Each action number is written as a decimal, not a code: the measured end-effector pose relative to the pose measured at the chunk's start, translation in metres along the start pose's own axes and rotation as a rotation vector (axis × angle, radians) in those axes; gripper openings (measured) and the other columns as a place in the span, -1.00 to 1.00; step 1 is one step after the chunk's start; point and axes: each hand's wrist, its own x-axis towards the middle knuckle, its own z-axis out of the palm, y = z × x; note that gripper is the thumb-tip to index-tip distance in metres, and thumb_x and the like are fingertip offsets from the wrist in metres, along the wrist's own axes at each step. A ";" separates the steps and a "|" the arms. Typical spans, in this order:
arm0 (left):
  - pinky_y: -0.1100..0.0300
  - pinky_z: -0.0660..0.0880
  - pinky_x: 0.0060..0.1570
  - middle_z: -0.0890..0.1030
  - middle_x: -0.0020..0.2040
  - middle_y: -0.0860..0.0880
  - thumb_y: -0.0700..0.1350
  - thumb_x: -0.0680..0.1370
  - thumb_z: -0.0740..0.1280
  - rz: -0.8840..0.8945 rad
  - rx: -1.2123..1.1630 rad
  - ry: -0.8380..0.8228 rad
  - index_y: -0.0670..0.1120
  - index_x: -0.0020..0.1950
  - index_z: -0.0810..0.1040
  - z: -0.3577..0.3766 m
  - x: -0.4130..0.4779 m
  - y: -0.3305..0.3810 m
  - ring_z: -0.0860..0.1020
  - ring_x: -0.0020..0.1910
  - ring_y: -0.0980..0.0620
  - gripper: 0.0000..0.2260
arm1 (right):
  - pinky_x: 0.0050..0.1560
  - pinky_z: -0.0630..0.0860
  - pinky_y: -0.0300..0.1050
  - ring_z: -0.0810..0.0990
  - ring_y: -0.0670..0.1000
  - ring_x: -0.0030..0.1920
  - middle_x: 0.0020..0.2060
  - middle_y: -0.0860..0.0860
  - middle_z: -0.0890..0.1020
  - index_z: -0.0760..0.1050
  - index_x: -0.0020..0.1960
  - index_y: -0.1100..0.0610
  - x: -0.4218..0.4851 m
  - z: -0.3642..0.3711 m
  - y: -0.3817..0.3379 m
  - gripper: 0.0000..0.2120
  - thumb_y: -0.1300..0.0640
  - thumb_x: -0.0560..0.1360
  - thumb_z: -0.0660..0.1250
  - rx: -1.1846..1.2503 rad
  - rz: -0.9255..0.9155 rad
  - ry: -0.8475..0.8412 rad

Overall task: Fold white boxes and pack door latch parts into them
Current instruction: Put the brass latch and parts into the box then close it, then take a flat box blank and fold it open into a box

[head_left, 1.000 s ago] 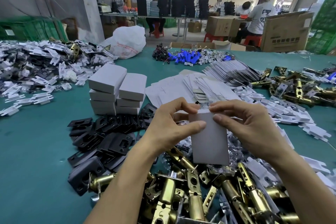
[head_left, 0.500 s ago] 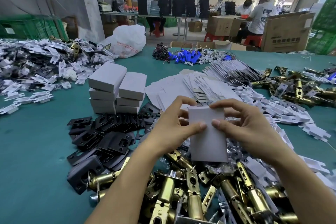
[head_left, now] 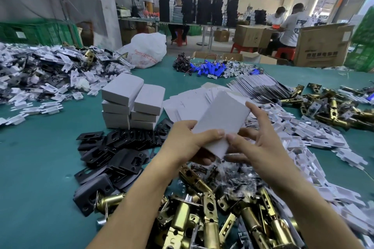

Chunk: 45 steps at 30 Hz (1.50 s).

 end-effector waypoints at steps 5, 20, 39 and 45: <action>0.28 0.54 -0.53 0.64 -0.39 -0.17 -0.14 0.55 0.46 -0.056 -0.262 0.166 -0.26 -0.05 0.57 -0.002 0.007 0.021 0.60 -0.51 0.00 -0.82 | -0.15 0.68 -0.05 0.73 0.15 -0.13 0.08 0.09 0.63 0.07 0.50 -0.36 -0.001 -0.001 -0.005 -0.20 0.23 0.53 0.39 0.022 0.043 0.010; 0.33 0.49 -0.56 0.57 -0.17 -0.09 -0.14 0.51 0.52 -0.094 -0.706 0.777 -0.13 0.36 0.54 -0.075 0.070 0.032 0.52 -0.38 0.06 -0.56 | -0.07 0.65 -0.10 0.70 0.11 -0.08 0.00 0.10 0.67 0.54 0.23 -0.04 -0.004 -0.007 -0.009 -0.72 0.19 0.55 0.37 -0.107 0.118 -0.149; 0.27 0.53 -0.48 0.46 -0.11 -0.13 -0.19 0.60 0.32 0.065 -0.982 1.029 -0.11 0.15 0.32 -0.049 0.063 0.038 0.48 -0.35 0.05 -0.79 | -0.11 0.64 -0.11 0.68 -0.02 -0.14 -0.13 -0.03 0.68 0.57 0.13 -0.05 0.009 -0.006 -0.005 -0.84 0.05 0.55 0.37 -0.521 0.136 -0.157; 0.25 0.58 -0.47 0.52 -0.03 -0.18 -0.42 0.47 0.42 -0.019 -0.954 0.926 -0.16 0.04 0.39 -0.020 0.058 0.036 0.53 -0.49 0.09 -0.70 | -0.22 0.59 -0.19 0.67 0.04 -0.09 0.03 0.03 0.63 0.54 0.21 0.04 0.073 0.017 -0.012 -0.77 0.06 0.57 0.32 -0.710 0.141 -0.151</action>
